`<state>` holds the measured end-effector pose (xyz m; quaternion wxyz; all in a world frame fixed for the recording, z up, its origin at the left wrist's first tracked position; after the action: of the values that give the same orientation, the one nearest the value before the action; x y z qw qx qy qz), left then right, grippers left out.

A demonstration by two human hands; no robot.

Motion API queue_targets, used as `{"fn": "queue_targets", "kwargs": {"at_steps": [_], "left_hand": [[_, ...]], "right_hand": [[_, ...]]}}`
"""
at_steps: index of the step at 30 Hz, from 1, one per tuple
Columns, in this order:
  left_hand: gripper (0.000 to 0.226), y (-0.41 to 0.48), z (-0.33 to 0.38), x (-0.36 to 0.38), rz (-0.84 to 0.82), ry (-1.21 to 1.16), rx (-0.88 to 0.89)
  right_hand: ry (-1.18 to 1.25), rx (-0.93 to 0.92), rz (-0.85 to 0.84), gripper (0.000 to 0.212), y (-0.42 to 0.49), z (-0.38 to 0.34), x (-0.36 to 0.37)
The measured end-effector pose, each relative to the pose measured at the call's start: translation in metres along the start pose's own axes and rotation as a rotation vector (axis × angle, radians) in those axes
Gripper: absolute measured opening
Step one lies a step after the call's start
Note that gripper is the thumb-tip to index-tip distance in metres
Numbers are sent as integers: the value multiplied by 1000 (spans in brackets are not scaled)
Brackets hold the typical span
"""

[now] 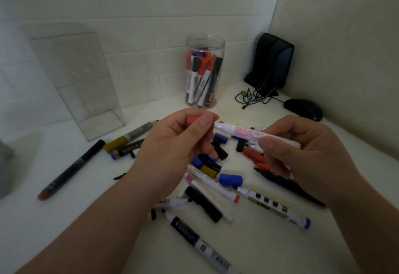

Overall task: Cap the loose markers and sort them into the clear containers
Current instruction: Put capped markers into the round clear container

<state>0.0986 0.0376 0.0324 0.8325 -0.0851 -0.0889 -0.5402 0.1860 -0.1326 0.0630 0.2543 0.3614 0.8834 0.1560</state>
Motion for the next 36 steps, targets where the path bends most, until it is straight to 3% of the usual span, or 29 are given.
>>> {"fn": "queue_targets", "kwargs": {"at_steps": [3, 6, 8, 10, 12, 15, 19, 24, 29, 33, 36], "left_hand": [[20, 1, 3, -7, 41, 124, 9], [12, -4, 10, -7, 101, 445, 80], [12, -12, 10, 11, 48, 732, 125], [14, -17, -8, 33, -102, 939, 63], [20, -19, -29, 46, -225, 1082, -16], [21, -17, -41, 45, -279, 1226, -59], [22, -20, -44, 46, -341, 1310, -73], [21, -20, -51, 53, -385, 1265, -104], [35, -16, -53, 51, -374, 1226, -131], [34, -18, -59, 57, -408, 1261, -99], [27, -18, -61, 62, -433, 1264, -58]], "right_hand": [[-72, 34, 98, 20, 2, 3, -21], [88, 78, 239, 7, 4, 20, -51], [98, 115, 280, 15, 5, 34, -66], [6, 175, 253, 23, 3, 43, -73], [-213, 245, 109, 22, 0, 46, -70], [-541, 267, -233, 18, -4, 42, -47], [-765, 298, -533, 24, -11, 42, -20], [-876, 349, -630, 20, -17, 45, -12], [-892, 315, -672, 19, -18, 45, -2], [-838, 280, -541, 22, -13, 38, -27], [-791, 209, -80, 22, 0, 28, -86]]}}
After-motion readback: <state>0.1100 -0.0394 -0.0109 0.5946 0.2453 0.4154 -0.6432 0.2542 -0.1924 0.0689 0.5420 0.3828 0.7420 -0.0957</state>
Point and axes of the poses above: each hand's wrist, its own y-axis towards the middle knuckle, its own x-axis out of the palm, z = x × y, the point moved 9 cm from there along y, towards the middle knuckle, and after that the axes turned 13 degrees about -x, right-handed, at the moved point
